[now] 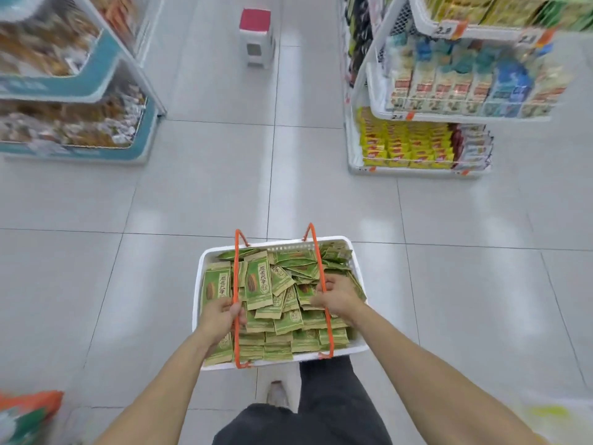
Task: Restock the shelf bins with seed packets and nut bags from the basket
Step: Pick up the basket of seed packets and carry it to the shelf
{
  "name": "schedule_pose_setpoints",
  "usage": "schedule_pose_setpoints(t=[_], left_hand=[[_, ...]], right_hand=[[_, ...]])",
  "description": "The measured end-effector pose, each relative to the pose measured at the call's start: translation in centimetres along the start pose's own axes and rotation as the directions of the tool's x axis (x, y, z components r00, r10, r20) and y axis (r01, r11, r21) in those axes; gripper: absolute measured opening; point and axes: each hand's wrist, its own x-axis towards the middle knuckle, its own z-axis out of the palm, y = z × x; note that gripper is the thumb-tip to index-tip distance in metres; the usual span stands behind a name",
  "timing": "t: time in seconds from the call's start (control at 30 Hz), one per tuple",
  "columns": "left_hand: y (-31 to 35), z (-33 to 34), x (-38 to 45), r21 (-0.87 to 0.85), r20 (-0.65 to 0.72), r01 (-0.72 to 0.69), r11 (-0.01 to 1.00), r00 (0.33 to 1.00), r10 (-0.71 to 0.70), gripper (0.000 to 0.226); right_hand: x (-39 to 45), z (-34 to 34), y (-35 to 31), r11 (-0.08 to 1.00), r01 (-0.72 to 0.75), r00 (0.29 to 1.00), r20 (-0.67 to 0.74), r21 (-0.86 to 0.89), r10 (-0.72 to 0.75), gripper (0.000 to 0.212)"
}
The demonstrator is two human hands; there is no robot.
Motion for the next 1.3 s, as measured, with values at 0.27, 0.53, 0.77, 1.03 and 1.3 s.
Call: schedule_pose_setpoints(t=[0.27,0.53,0.77,1.03,1.3], left_hand=[[16.6,-1.4,9.7,-0.073,-0.14,-0.007,0.997,0.99,-0.004,0.016],[31.6,-3.6,19.9,-0.123,-0.25,-0.036,0.992,0.968,0.004,0.01],[44.7,-5.3,34.0,-0.152,-0.221,-0.045,0.987,0.975,0.01,0.028],[61.7,-8.3,46.6,-0.148,-0.202,-0.021,0.989,0.979,-0.01,0.028],[78.5,-10.5,59.2,-0.105,-0.199,-0.031,0.994,0.98,0.009,0.031]], right_hand=[[14.2,-5.3,-14.8,0.993,0.11,0.992,0.065,-0.036,-0.107,0.053],[26.1,-9.7,-29.5,0.989,0.132,0.989,0.059,0.066,-0.136,0.039],[40.4,-14.2,-42.9,0.988,0.137,0.987,0.099,-0.066,-0.13,0.032],[52.4,-19.5,-59.1,0.987,0.135,0.99,0.048,-0.089,-0.132,0.025],[67.4,-24.5,-74.3,0.993,0.109,0.992,0.075,-0.042,-0.106,0.027]])
